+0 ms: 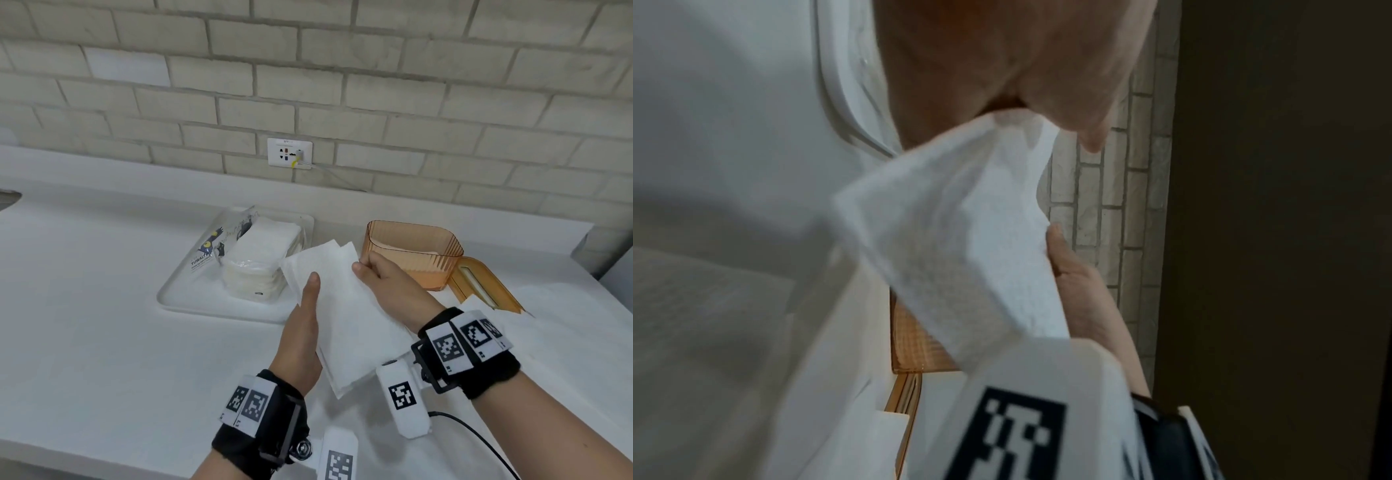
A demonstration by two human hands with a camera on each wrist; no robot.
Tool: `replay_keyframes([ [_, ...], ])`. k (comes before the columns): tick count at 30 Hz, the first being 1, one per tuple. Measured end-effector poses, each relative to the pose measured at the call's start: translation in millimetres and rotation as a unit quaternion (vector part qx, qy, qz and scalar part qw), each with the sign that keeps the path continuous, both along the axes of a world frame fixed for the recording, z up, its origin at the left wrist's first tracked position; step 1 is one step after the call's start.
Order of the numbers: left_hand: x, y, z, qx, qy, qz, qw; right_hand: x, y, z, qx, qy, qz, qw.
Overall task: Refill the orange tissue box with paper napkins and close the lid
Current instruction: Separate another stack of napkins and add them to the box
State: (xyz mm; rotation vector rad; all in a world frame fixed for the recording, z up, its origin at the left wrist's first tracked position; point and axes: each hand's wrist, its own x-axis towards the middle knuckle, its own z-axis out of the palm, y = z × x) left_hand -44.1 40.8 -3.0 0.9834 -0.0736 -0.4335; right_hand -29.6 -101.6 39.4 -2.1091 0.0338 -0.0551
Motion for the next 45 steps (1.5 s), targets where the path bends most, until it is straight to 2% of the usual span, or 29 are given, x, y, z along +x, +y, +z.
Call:
replay_keyframes([
  [6,1.9,-2.3,-6.1,0.022,0.008,0.008,1.000,3.7,-0.7,-2.6,0.004,-0.036,-0.022,0.999],
  [10,7.6,-2.7,-4.2,0.027,0.014,0.003,1.000,-0.7,-5.3,-5.1,0.075,0.035,0.008,0.997],
  [13,11.7,-7.0,-4.2,0.044,0.023,-0.003,0.999,-4.7,-4.8,-5.1,0.066,0.038,0.036,0.996],
  [16,17.9,-4.2,-9.8,0.058,0.047,0.036,0.997,-8.6,-21.1,-2.6,0.051,0.058,0.039,0.996],
  [17,21.4,-0.5,-11.5,0.057,0.055,0.054,0.995,-12.0,-30.4,-2.3,0.024,0.061,0.023,0.998],
  [19,28.8,9.0,-13.3,0.055,0.066,0.088,0.992,-23.5,-52.6,-11.8,-0.120,0.087,0.000,0.989],
  [21,36.0,17.1,-14.6,0.047,0.071,0.106,0.991,-39.5,-66.9,-33.2,-0.291,0.167,0.018,0.942],
  [22,38.5,19.3,-14.7,0.042,0.073,0.108,0.991,-47.6,-69.1,-45.6,-0.344,0.215,0.038,0.913],
  [24,41.5,18.7,-15.8,0.035,0.074,0.109,0.991,-59.5,-64.4,-63.2,-0.387,0.266,0.059,0.881],
  [29,39.1,4.2,-22.3,0.035,0.082,0.093,0.992,-63.8,-52.2,-72.6,-0.388,0.260,0.040,0.883],
  [31,37.0,-2.5,-24.8,0.040,0.082,0.080,0.993,-64.9,-53.1,-76.7,-0.362,0.257,0.041,0.895],
  [33,35.7,-6.4,-26.2,0.051,0.073,0.068,0.994,-65.6,-61.0,-76.6,-0.312,0.235,0.007,0.921],
  [36,38.8,-5.4,-29.2,0.072,0.057,0.085,0.992,-69.1,-80.3,-60.7,-0.180,0.152,-0.104,0.966],
  [38,42.6,-6.3,-33.9,0.097,0.053,0.111,0.988,-73.0,-93.2,-45.9,-0.081,0.082,-0.169,0.979],
  [40,44.7,-13.3,-39.5,0.117,0.059,0.109,0.985,-74.2,-99.5,-31.5,0.048,0.025,-0.200,0.978],
  [42,41.6,-26.2,-44.3,0.128,0.061,0.075,0.987,-72.4,-97.8,-20.4,0.139,-0.009,-0.194,0.971],
  [45,32.0,-48.4,-46.3,0.123,0.046,-0.004,0.991,-64.4,-88.3,-13.9,0.156,-0.020,-0.177,0.972],
])
